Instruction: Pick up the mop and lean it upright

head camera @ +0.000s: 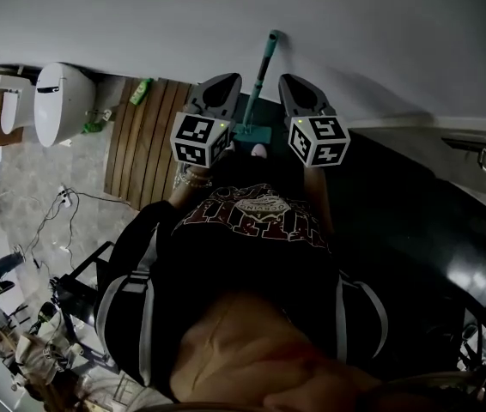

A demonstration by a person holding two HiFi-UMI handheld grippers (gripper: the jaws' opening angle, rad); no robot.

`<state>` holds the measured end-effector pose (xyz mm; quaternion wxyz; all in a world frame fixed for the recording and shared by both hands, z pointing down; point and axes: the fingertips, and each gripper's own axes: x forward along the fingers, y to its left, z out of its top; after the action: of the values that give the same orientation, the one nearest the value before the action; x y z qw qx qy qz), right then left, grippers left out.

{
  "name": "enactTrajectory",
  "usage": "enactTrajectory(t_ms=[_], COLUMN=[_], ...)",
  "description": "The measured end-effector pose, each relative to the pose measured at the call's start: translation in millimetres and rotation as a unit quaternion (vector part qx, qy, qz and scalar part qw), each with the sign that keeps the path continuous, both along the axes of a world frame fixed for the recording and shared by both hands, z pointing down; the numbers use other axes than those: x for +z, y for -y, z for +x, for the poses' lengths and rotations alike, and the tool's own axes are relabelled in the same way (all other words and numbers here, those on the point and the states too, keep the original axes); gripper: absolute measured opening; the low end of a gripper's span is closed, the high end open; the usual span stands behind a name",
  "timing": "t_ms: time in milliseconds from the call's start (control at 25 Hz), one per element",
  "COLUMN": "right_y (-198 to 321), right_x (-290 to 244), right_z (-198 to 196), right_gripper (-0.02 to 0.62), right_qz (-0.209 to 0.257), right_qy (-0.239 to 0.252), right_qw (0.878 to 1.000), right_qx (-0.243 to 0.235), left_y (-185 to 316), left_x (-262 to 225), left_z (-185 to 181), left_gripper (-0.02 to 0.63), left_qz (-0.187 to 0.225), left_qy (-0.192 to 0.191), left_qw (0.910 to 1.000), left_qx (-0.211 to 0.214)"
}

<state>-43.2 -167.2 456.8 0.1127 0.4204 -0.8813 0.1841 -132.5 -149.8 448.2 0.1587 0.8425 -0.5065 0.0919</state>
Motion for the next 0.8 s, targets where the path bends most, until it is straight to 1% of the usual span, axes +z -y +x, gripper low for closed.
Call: enactTrajectory(t_ms=[480,800], right_y=[-8,-9], right_x=[2,3], right_z=[-17,-7], right_gripper=[0.02,0.02], right_qz=[-0.007,-0.008], right_qy=[-0.013,-0.015], right_qw=[1.0,1.0], right_qx=[-0.018,-0.014], left_y=[-8,-5], left_x=[-1,1], left_z=[-16,-8], left_gripper=[0.046,0.046], left_qz=[-0.001,-0.005], left_qy=[-0.001,-0.001], left_qw=[1.0,1.0], left_qx=[-0.008,-0.003])
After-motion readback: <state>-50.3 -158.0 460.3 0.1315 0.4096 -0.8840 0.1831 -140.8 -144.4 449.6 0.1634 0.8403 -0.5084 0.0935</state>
